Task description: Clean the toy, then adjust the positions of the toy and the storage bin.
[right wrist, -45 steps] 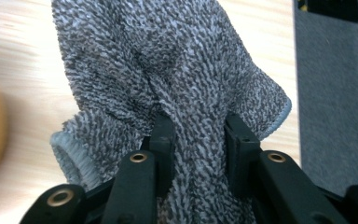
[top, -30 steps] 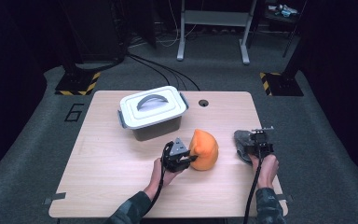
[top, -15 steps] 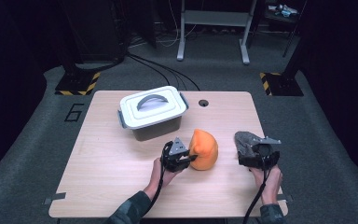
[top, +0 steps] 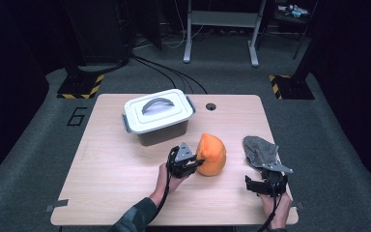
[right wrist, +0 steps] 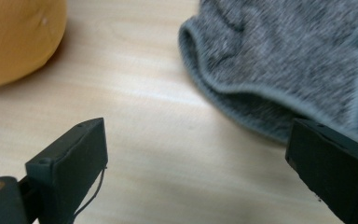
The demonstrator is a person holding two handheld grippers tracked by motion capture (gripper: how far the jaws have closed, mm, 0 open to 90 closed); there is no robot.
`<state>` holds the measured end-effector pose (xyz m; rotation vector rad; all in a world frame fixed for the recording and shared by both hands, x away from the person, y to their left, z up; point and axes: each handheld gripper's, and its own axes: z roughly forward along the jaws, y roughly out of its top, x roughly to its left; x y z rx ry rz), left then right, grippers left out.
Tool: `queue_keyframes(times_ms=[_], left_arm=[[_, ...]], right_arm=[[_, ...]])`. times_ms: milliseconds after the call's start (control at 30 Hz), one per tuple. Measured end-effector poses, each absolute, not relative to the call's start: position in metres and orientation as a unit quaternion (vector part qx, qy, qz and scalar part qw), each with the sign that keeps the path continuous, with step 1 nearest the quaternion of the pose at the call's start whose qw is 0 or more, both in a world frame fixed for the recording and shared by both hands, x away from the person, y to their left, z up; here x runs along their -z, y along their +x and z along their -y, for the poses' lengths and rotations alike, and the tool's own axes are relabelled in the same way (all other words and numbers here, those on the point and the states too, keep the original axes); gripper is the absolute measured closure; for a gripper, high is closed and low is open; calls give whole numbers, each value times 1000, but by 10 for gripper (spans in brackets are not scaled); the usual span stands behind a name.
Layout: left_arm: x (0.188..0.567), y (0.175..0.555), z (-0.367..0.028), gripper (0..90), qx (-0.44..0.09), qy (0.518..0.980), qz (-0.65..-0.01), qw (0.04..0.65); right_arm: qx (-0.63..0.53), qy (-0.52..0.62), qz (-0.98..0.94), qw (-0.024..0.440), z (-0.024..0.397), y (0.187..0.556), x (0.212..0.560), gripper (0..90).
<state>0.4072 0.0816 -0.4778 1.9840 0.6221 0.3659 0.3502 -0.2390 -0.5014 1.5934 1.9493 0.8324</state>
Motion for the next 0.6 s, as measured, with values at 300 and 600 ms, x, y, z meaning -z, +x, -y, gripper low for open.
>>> queue_keyframes(times_ms=[300,600], left_arm=[[470,406,-80,766,-162,815,-245,500],[459,405,-88,769,-164,811,-248,503]], right_arm=[[-301,582,-718,233,232,344,516,40],[-302,573,-726,233,228,342,527,38]])
